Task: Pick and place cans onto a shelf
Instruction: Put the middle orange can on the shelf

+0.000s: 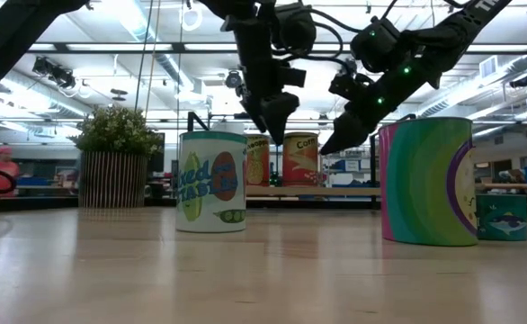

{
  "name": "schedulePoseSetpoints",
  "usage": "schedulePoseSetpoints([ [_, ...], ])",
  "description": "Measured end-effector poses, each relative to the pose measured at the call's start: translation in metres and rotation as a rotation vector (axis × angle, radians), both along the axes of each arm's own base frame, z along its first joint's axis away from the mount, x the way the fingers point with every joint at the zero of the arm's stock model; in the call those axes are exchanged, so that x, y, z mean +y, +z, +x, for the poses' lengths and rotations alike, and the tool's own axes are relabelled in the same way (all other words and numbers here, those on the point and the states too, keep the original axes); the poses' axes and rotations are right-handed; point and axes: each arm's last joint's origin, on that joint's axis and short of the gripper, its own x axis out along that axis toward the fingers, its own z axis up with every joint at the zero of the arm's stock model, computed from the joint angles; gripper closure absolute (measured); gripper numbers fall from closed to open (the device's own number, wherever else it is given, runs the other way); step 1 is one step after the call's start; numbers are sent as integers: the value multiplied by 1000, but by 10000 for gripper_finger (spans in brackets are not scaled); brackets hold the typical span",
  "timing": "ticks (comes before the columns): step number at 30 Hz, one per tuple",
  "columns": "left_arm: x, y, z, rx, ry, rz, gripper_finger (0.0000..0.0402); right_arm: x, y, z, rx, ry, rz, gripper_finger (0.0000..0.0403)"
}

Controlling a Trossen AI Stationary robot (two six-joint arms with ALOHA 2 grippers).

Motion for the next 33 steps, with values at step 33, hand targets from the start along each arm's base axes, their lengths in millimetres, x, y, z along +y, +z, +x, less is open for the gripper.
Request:
schedulePoseSetpoints([
  [33, -61, 46, -37, 68, -73, -110, 5, 18, 2, 4, -39, 49, 63, 29],
])
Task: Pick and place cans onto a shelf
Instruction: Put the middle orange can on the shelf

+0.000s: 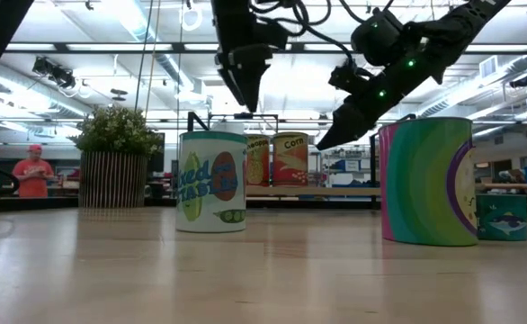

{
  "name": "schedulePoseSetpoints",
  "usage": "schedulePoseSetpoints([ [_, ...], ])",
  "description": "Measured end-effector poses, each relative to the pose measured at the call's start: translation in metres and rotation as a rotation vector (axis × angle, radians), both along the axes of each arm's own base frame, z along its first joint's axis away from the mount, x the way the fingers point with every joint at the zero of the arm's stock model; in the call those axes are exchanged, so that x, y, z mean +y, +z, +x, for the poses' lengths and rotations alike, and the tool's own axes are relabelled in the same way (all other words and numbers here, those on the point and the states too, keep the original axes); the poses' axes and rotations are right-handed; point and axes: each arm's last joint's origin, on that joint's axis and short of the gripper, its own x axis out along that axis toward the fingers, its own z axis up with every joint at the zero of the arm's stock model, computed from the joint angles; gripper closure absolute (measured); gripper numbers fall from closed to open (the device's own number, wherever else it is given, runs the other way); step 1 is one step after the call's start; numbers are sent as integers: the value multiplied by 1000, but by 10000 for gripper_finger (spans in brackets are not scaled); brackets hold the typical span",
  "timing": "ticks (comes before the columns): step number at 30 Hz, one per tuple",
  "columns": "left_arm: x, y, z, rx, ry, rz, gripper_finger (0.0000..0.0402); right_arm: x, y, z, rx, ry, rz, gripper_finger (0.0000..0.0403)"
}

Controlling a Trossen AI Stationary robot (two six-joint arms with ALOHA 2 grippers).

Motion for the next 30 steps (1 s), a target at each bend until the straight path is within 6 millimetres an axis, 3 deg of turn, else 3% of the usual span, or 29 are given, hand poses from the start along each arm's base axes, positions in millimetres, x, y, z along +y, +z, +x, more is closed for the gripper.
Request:
schedulePoseSetpoints([
  [11, -40, -44, -3, 76, -91, 27, 5, 44, -1, 8, 49, 91, -50, 29],
  [19, -60, -48, -38, -14, -113, 31, 5, 65, -11, 4, 104, 136, -1, 29],
  [23, -66, -44, -55, -212, -104, 34, 5, 65, -12, 6, -2, 129, -30, 29],
  [30, -70, -60, -74, -451, -113, 155, 5, 46, -5, 9, -99, 95, -131, 29],
])
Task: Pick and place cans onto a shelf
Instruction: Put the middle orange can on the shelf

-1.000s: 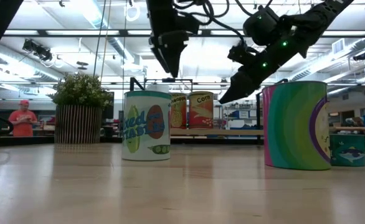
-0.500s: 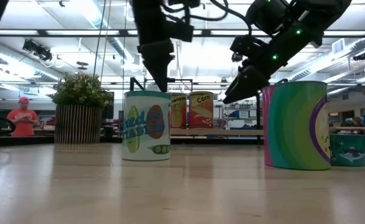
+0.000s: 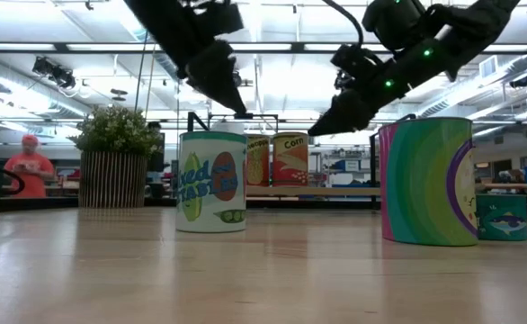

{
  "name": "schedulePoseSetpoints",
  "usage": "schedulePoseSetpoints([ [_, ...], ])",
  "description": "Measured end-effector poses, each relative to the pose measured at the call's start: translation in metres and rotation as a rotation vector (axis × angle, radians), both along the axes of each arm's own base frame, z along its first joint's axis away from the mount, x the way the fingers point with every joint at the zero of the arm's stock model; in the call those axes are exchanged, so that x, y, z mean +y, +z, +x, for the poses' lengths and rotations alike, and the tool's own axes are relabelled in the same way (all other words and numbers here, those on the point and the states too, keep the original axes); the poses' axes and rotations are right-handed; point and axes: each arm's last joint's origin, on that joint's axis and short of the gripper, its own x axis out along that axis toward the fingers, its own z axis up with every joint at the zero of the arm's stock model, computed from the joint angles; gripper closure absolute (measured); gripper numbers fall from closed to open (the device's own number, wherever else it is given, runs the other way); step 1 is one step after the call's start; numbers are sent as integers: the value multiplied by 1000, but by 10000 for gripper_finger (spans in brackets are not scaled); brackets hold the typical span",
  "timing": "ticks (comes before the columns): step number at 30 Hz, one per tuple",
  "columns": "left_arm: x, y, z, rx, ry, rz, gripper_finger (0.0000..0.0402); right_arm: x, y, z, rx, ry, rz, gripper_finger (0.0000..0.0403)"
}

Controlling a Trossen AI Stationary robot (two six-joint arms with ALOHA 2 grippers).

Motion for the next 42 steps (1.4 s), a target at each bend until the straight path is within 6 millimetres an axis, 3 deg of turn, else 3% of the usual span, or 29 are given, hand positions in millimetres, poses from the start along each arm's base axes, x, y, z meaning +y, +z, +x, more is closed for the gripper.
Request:
schedulePoseSetpoints([
  [5, 4, -14, -8, -153, -50, 73, 5, -13, -2, 2, -11, -43, -11, 29],
  [9, 7, -19, -18, -225, -87, 115, 5, -10, -8, 9, 30, -59, -30, 29],
  [20, 25, -11, -49, -427, -124, 100, 5, -15, -28, 40, 167, -181, -173, 29],
  [25, 31, -22, -55, -483, -56, 52, 5, -29, -23, 57, 161, -264, -200, 29],
  [29, 34, -24, -57, -507, 9, 1, 5, -38, -10, 61, 135, -291, -199, 29],
  [35, 33, -26, -57, -484, 18, -6, 5, -32, 5, 64, 130, -266, -196, 29],
  [42, 34, -29, -58, -455, 31, 2, 5, -44, -3, 64, 154, -263, -194, 29],
])
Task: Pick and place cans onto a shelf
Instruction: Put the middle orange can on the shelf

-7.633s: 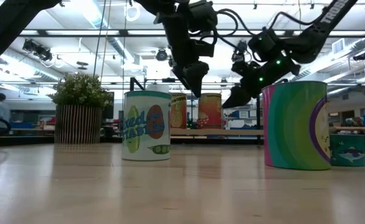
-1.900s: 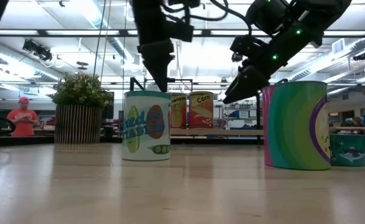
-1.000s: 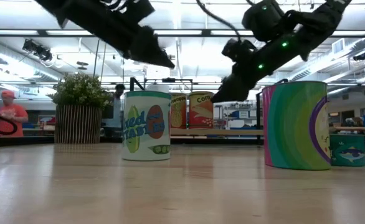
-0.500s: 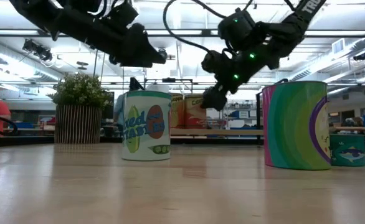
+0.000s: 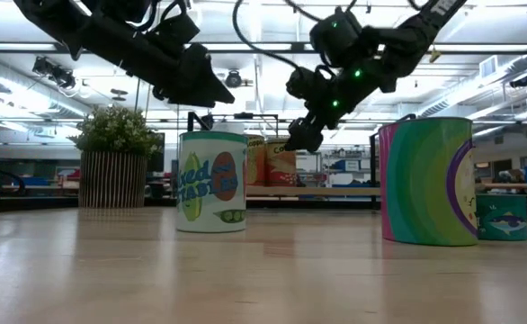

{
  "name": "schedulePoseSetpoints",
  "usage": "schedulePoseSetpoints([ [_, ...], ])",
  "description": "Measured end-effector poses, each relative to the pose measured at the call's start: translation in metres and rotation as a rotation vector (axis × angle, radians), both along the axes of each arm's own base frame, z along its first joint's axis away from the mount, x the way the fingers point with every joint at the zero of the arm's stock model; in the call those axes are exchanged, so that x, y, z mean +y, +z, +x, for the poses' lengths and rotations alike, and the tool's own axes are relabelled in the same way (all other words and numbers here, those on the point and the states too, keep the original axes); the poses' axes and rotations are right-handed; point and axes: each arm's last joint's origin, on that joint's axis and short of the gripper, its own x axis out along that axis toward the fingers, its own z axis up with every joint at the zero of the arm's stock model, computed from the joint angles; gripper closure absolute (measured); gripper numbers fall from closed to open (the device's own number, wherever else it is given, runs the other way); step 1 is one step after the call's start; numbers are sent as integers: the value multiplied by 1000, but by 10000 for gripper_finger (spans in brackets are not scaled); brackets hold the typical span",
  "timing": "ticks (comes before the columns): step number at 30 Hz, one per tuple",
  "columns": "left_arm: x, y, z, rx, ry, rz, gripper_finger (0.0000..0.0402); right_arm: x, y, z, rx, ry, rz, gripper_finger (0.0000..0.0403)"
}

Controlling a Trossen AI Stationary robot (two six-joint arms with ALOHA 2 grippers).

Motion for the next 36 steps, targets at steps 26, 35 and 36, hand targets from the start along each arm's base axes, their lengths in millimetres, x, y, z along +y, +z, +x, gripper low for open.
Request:
schedulePoseSetpoints([
  [26, 0, 2, -14, 89, 129, 51, 5, -24, -2, -6, 24, -16, -1, 29],
  [35, -9, 20, -45, 84, 137, -20, 5, 18, 24, -16, 57, 57, 20, 29],
  [36, -9, 20, -50, 89, 153, -38, 5, 23, 28, -18, 43, 64, 29, 29],
])
